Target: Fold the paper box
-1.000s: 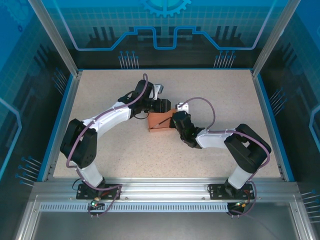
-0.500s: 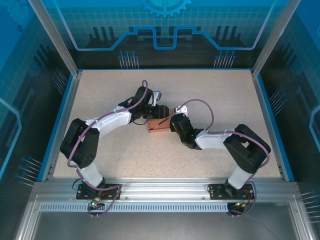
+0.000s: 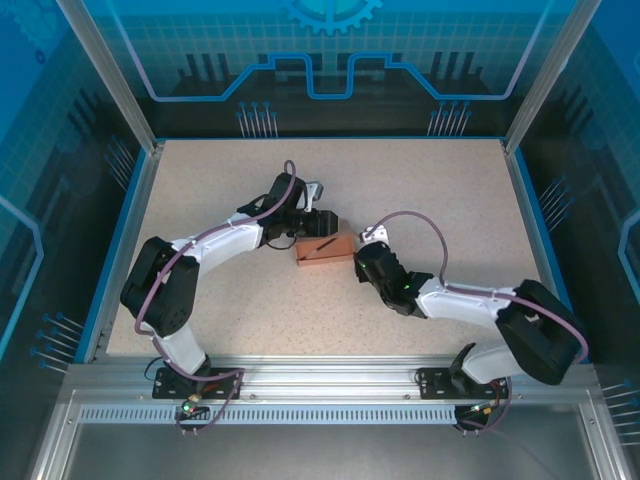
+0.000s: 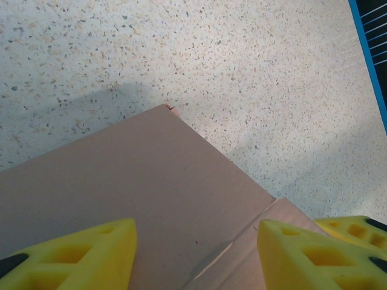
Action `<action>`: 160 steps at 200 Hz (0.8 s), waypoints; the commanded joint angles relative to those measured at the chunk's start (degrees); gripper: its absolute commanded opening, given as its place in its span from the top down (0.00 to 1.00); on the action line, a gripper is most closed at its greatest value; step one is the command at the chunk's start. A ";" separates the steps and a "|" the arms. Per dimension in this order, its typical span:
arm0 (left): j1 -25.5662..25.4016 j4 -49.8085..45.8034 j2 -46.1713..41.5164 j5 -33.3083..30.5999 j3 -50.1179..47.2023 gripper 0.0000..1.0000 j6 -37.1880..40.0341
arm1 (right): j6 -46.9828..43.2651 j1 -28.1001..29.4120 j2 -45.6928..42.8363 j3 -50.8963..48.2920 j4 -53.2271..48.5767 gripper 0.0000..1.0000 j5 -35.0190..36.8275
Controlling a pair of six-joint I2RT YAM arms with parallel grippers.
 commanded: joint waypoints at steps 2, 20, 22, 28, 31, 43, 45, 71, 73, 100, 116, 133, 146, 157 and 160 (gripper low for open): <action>-0.15 1.65 -0.04 0.11 -1.62 0.44 -1.20 | -4.58 0.54 -4.25 2.40 -8.04 0.65 -1.83; -0.14 2.61 -0.41 -0.19 -2.66 0.44 -1.61 | -6.31 -0.15 -6.91 4.15 -10.76 0.64 -4.10; -0.14 2.79 -0.49 -0.24 -2.76 0.44 -1.66 | -6.38 -0.29 -7.12 4.33 -10.86 0.64 -4.48; -0.16 3.10 -0.61 -0.34 -3.09 0.44 -1.85 | -6.58 -0.86 -7.82 4.90 -11.49 0.63 -5.54; -0.16 3.21 -0.67 -0.41 -3.30 0.44 -1.84 | -6.59 -1.17 -8.07 5.35 -11.72 0.62 -6.10; -0.24 3.86 -0.95 -0.61 -3.99 0.44 -2.14 | -6.51 -3.10 -8.39 6.89 -12.86 0.60 -9.43; -0.23 3.95 -0.97 -0.65 -4.09 0.44 -2.24 | -6.48 -3.60 -8.35 7.19 -13.10 0.60 -10.18; -0.38 5.22 -1.52 -0.83 -5.67 0.44 -2.59 | -5.75 -9.27 -5.34 12.33 -16.15 0.55 -19.91; -0.42 5.28 -1.56 -0.88 -5.74 0.44 -2.61 | -5.58 -9.65 -4.89 12.77 -16.49 0.55 -20.80; -0.49 6.10 -1.29 -0.95 -6.75 0.44 -2.97 | -3.68 -15.51 3.67 20.28 -21.27 0.54 -31.42; -0.58 6.59 -1.27 -0.94 -7.15 0.44 -3.32 | -3.59 -17.05 8.55 23.88 -22.60 0.52 -36.14; -0.75 6.91 -1.28 -0.95 -7.45 0.44 -3.63 | -3.13 -17.44 12.73 26.02 -22.48 0.51 -39.02; -0.76 6.92 -1.33 -1.03 -7.51 0.43 -3.62 | -2.55 -17.71 15.20 27.07 -22.27 0.51 -39.94; -0.89 6.89 -1.50 -1.22 -7.68 0.43 -3.59 | -2.12 -18.12 17.01 27.44 -21.89 0.51 -40.73; -0.86 6.78 -1.55 -1.29 -7.71 0.43 -3.61 | -1.94 -18.25 17.44 27.47 -21.69 0.51 -41.08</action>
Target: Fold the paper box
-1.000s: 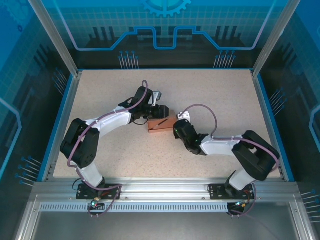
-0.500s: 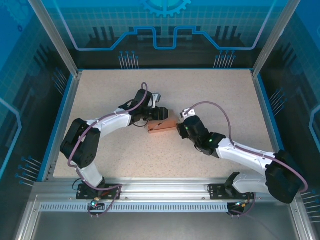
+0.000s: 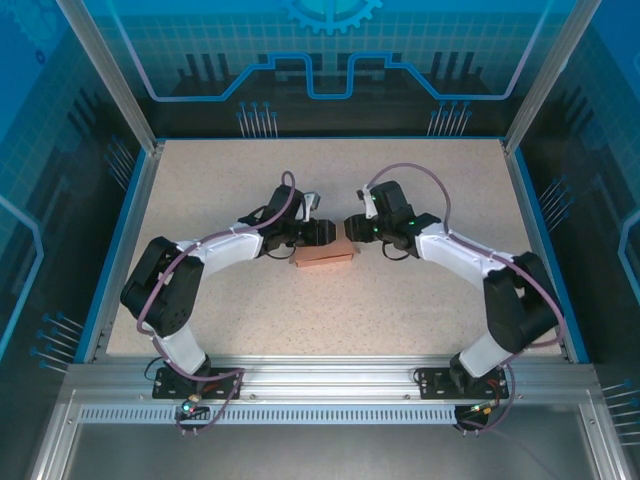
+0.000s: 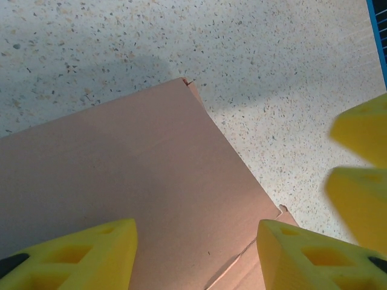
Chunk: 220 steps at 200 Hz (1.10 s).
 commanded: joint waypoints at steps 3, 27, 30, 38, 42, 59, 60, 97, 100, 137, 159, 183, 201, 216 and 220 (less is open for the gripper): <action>-0.42 0.36 -1.61 -0.88 -1.27 0.43 -0.60 | 1.78 -1.23 3.59 1.94 -1.99 0.51 -6.61; -0.41 0.32 -2.90 -1.83 -1.69 0.42 -0.21 | 2.29 -1.73 6.21 1.84 -1.25 0.51 -8.39; -0.35 0.27 -3.15 -2.02 -1.77 0.41 -0.15 | 2.33 -1.75 6.47 1.86 -1.21 0.51 -8.33; -0.35 0.25 -3.93 -2.63 -2.02 0.40 -0.07 | 2.30 -1.77 7.06 1.62 -1.21 0.51 -8.24; -0.39 0.23 -4.36 -3.01 -2.12 0.39 0.01 | 2.30 -1.86 7.19 1.54 -1.21 0.51 -8.15; -0.40 -0.24 -6.77 -5.23 -2.94 0.36 0.94 | 2.28 -2.18 7.74 0.78 -0.76 0.51 -8.08; -0.36 -0.31 -6.90 -5.41 -2.97 0.36 1.01 | 2.28 -2.19 7.72 0.78 -0.72 0.51 -8.09; 1.19 -2.45 -13.15 -16.22 -8.01 0.30 2.57 | 2.30 -2.70 8.13 -0.53 0.27 0.51 -8.51; 1.64 -2.45 -13.58 -16.50 -8.68 0.30 2.50 | 2.32 -2.68 8.14 -0.55 0.33 0.51 -8.54; 7.07 -3.15 -13.08 -12.73 -12.28 0.29 0.34 | 2.44 -2.70 8.96 -0.20 1.05 0.51 -9.15; 7.30 -2.71 -11.04 -9.70 -11.85 0.29 -0.06 | 2.51 -2.67 9.53 0.19 1.22 0.51 -9.16; 7.21 -2.68 -8.32 -8.05 -11.19 0.31 -0.25 | 2.53 -2.69 9.80 0.29 1.23 0.51 -9.00; 7.20 -2.85 -6.87 -8.20 -11.10 0.33 0.30 | 2.54 -2.68 9.87 0.09 1.34 0.51 -8.81; 7.17 -3.51 -5.73 -9.19 -11.09 0.36 0.88 | 2.31 -2.67 9.90 -0.01 1.29 0.51 -8.45; 7.23 -3.57 -5.59 -9.49 -11.14 0.37 1.09 | 2.32 -2.63 9.98 -0.03 1.34 0.51 -8.45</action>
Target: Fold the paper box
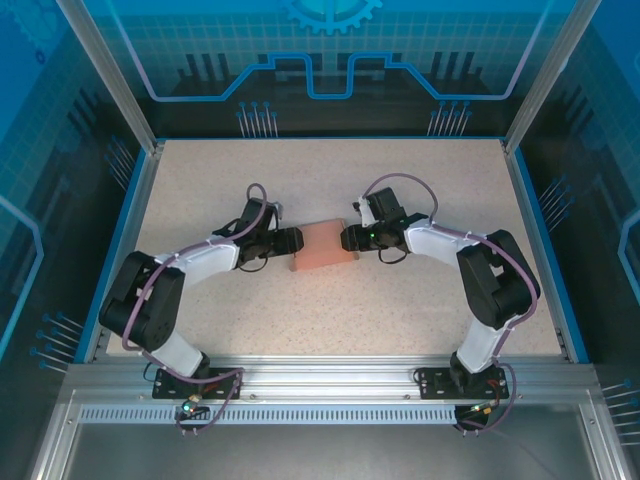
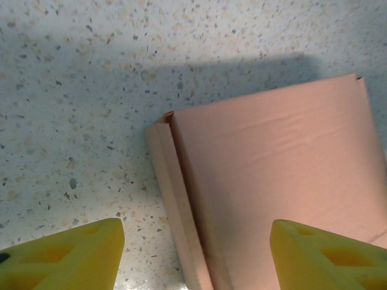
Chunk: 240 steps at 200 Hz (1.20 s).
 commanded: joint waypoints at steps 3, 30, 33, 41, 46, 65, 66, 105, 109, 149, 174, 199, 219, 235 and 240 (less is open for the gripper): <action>-0.07 -1.44 1.62 0.23 0.38 0.37 0.96 | 0.29 -0.57 1.11 -0.25 0.14 0.51 -0.13; -0.07 -1.04 2.72 0.06 -0.54 0.42 1.25 | 0.08 -0.59 1.58 -0.29 0.05 0.51 0.18; -0.11 -0.89 2.80 0.13 -0.70 0.42 1.21 | 0.11 -0.62 1.72 -0.27 0.03 0.51 0.18; -0.12 -0.56 3.04 0.30 -1.13 0.43 1.23 | -0.03 -0.57 2.02 -0.41 -0.03 0.51 0.18; -0.12 -0.39 3.10 0.40 -1.45 0.43 1.13 | -0.02 -0.65 2.24 -0.47 -0.12 0.51 0.18; -0.12 0.32 3.18 0.41 -2.83 0.44 1.01 | -0.22 -0.58 2.99 -0.89 -0.39 0.51 0.72; -0.12 0.34 3.18 0.41 -2.89 0.44 1.04 | -0.23 -0.62 2.98 -0.93 -0.39 0.51 0.76; -0.34 1.35 4.20 -0.07 -4.55 0.45 1.07 | -0.77 -0.62 4.66 -1.57 -0.65 0.52 2.15; -0.45 1.34 4.26 -0.14 -4.59 0.45 1.14 | -0.77 -0.53 4.80 -1.57 -0.73 0.52 2.20; -1.22 0.88 2.74 -1.33 -3.71 0.45 1.43 | -1.62 -0.62 3.95 -0.46 -2.14 0.52 2.91; -1.27 0.22 0.37 -1.83 -2.05 0.40 1.58 | -2.24 -0.57 1.94 1.15 -3.47 0.51 2.66; -1.26 -0.93 -2.19 -3.12 0.08 0.32 1.99 | -3.39 -0.40 -0.38 2.96 -5.10 0.49 2.37; -1.24 -1.48 -4.09 -4.38 1.52 0.26 2.41 | -5.07 -0.06 -2.79 3.69 -6.16 0.44 2.22; -1.22 -1.40 -5.55 -5.71 1.91 0.24 2.66 | -6.61 0.38 -5.17 3.86 -7.22 0.40 3.17; -1.19 -1.45 -5.99 -6.10 2.04 0.24 2.75 | -7.14 0.56 -5.89 3.86 -7.73 0.39 3.75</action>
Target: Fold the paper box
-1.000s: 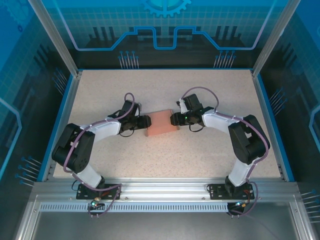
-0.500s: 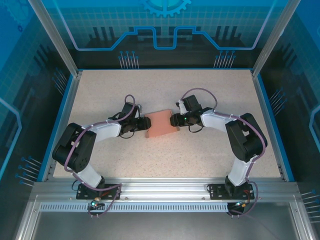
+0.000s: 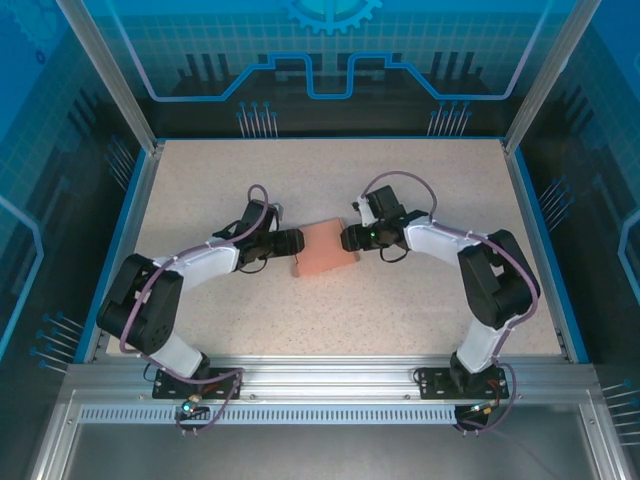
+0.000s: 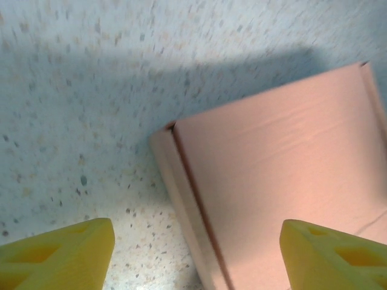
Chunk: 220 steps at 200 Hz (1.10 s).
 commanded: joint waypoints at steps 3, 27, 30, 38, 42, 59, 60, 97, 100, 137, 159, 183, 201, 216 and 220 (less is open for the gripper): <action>-0.32 -1.31 -3.70 -3.26 2.45 0.23 1.29 | -3.73 0.62 -5.35 2.12 -3.80 0.39 2.02; -0.22 -2.02 -5.01 -5.36 3.57 0.22 1.83 | -6.71 1.55 -9.36 2.03 -6.56 0.35 7.08; -0.23 -2.24 -5.13 -5.62 3.74 0.22 1.94 | -7.15 1.70 -9.94 2.03 -6.92 0.35 7.94; -0.29 -2.69 -5.68 -6.40 4.12 0.21 2.35 | -8.27 2.08 -11.39 2.04 -7.97 0.33 10.48; -0.25 -2.88 -5.89 -6.94 4.32 0.21 2.60 | -8.92 2.32 -12.06 2.03 -8.45 0.31 11.66; -0.28 -4.01 -7.32 -9.37 4.99 0.18 4.15 | -11.04 2.93 -15.01 1.99 -10.12 0.27 16.30; -0.28 -4.12 -7.38 -9.68 5.00 0.17 4.19 | -11.10 2.96 -15.17 2.01 -10.15 0.26 16.50; -0.21 -5.54 -10.87 -16.74 5.15 0.08 7.65 | -13.65 3.53 -20.90 -0.33 -9.74 0.11 23.65; -0.23 -5.54 -11.08 -17.05 5.06 0.06 7.71 | -13.72 3.52 -21.33 -0.67 -9.41 0.09 24.16; 0.06 -5.50 -12.54 -17.50 4.67 0.01 8.56 | -13.45 0.33 -28.14 -5.85 -3.98 0.00 21.80; 0.53 -5.66 -12.35 -16.94 4.75 0.01 7.11 | -10.37 -3.35 -31.57 -8.77 -1.16 0.00 15.68; 1.16 -4.81 -11.19 -15.30 5.08 0.01 5.54 | -3.93 -7.77 -34.01 -12.48 1.65 0.00 11.12; 1.61 -4.22 -8.73 -11.59 6.15 0.01 5.28 | -1.39 -9.00 -34.44 -13.51 1.17 0.00 10.92; 1.76 -5.23 -4.48 -7.37 8.94 0.01 5.88 | 0.40 -10.06 -33.48 -13.17 0.15 0.00 8.49; 1.74 -6.16 -3.07 -6.59 10.11 0.01 5.96 | 0.65 -10.33 -33.02 -12.91 -0.32 0.00 7.07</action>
